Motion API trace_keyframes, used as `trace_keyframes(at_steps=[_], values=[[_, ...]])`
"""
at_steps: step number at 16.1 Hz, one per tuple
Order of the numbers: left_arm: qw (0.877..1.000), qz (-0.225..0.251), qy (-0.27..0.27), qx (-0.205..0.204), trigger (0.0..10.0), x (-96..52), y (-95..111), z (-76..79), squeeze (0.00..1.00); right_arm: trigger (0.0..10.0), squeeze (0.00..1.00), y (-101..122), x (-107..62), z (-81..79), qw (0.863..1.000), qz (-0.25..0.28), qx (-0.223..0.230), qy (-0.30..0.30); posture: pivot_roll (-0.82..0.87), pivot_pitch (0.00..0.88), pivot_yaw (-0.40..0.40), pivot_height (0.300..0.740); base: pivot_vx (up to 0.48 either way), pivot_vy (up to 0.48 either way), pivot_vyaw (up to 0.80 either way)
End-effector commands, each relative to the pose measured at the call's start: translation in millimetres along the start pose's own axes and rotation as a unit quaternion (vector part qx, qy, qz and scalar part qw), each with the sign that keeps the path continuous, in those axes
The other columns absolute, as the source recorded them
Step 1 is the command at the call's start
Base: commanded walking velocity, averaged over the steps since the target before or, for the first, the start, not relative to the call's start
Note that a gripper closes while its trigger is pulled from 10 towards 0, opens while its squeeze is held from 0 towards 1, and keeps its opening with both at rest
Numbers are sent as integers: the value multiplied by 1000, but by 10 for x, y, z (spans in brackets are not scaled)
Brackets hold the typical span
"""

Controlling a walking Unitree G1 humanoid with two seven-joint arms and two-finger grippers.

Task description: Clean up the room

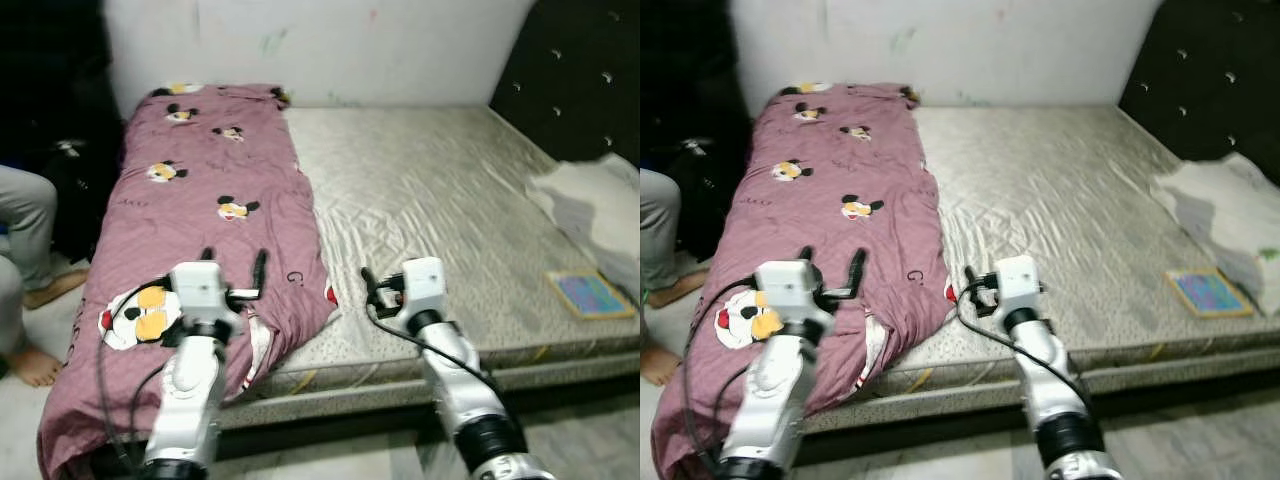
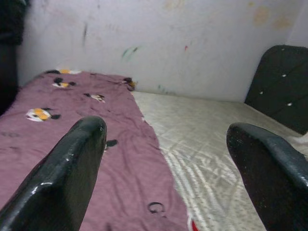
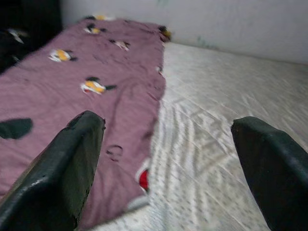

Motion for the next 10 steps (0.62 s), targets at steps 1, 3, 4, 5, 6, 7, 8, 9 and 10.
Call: trace_keyframes(at_steps=[1, 3, 4, 5, 6, 7, 8, 9, 10], values=[[1000, 7, -8, 0, 10000, 17, 58, 43, 0, 10000, 0, 53, 13, 91, 1000, 5, -1, -9, -43, 0, -30, 740, 341, 0, 0], [1000, 4, -7, -1, 10000, 5, 48, 35, 0, 10000, 0, 56, 12, 104, 1000, 3, -4, -8, -50, 0, -35, 740, 343, 0, 0], [1000, 2, -8, -2, 10000, 5, 44, 39, 0, 10000, 0, 58, 10, 109, 1000, 2, -8, -4, -52, 0, -36, 740, 341, 0, 0], [1000, 0, -10, -2, 10000, 3, 42, 44, 0, 10000, 0, 56, 4, 109, 1000, 1, -10, -1, -52, 0, -36, 740, 345, 0, 0], [1000, 0, -11, -2, 10000, -3, 45, 50, 0, 10000, 0, 49, -7, 112, 1000, 1, -11, 1, -51, 0, -39, 740, 345, 0, 0], [1000, 0, -9, -2, 10000, -3, 46, 43, 0, 10000, 0, 42, -12, 116, 1000, -1, -11, -1, -52, 0, -39, 740, 349, 0, 0], [1000, 1, -4, -4, 10000, -1, 48, 38, 0, 10000, 0, 46, -9, 118, 1000, -1, -8, -5, -54, 0, -39, 740, 334, 0, 0], [1000, 1, -4, -5, 10000, 0, 50, 44, 0, 10000, 0, 54, -4, 107, 1000, -1, -6, -6, -54, 0, -38, 740, 326, 0, 0], [1000, 0, -4, -5, 10000, -4, 47, 54, 0, 10000, 0, 56, -6, 95, 1000, -1, -5, -5, -54, 0, -38, 740, 322, 0, 0]])
Point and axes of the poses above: a point about 5 cm out from each wrist's last joint towards the gripper, its own x axis pointing out of the wrist towards the gripper, its own y axis along the axis of the wrist's last joint, z = x × y, the point moved 2 cm from there along x, pointing out of the wrist towards the gripper, and after that the axes turned 9 degrees about -x, right-handed, at the moved point
